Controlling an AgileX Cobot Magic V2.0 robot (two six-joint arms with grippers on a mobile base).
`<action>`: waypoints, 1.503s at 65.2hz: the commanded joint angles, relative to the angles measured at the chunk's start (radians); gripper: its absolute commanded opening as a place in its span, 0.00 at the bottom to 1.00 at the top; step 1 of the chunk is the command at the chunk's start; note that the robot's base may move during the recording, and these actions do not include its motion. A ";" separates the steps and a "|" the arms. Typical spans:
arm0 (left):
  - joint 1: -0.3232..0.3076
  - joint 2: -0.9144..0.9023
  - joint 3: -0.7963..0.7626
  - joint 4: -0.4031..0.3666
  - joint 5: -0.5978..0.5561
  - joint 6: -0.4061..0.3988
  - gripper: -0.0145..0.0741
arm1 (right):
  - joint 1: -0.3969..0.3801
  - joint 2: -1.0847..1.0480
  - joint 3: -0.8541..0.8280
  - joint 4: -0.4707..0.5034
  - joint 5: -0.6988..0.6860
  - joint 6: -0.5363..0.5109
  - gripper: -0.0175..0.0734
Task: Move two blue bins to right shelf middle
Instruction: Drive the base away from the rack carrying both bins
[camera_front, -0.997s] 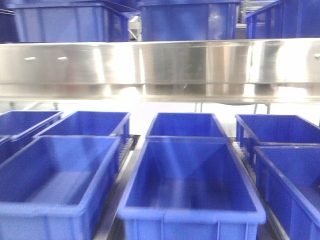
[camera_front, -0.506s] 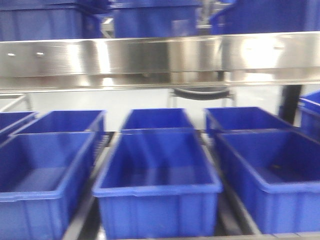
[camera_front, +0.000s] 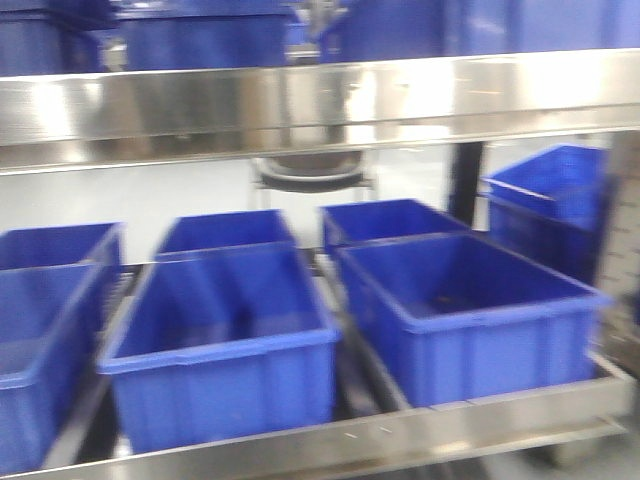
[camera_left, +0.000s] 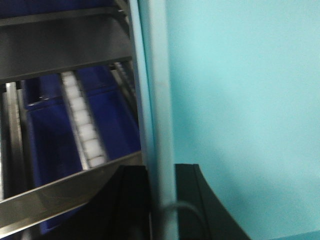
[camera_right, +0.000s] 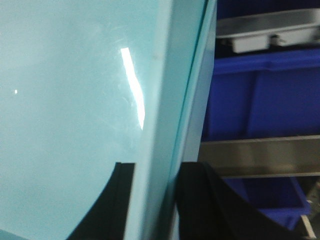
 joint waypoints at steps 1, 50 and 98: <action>-0.007 -0.011 -0.015 -0.032 -0.107 0.003 0.04 | 0.001 -0.017 -0.018 0.046 -0.073 -0.007 0.02; -0.007 -0.011 -0.015 -0.032 -0.107 0.003 0.04 | 0.001 -0.017 -0.018 0.046 -0.073 -0.007 0.02; -0.007 -0.012 -0.015 -0.032 -0.109 0.003 0.04 | 0.001 -0.017 -0.018 0.046 -0.073 -0.007 0.02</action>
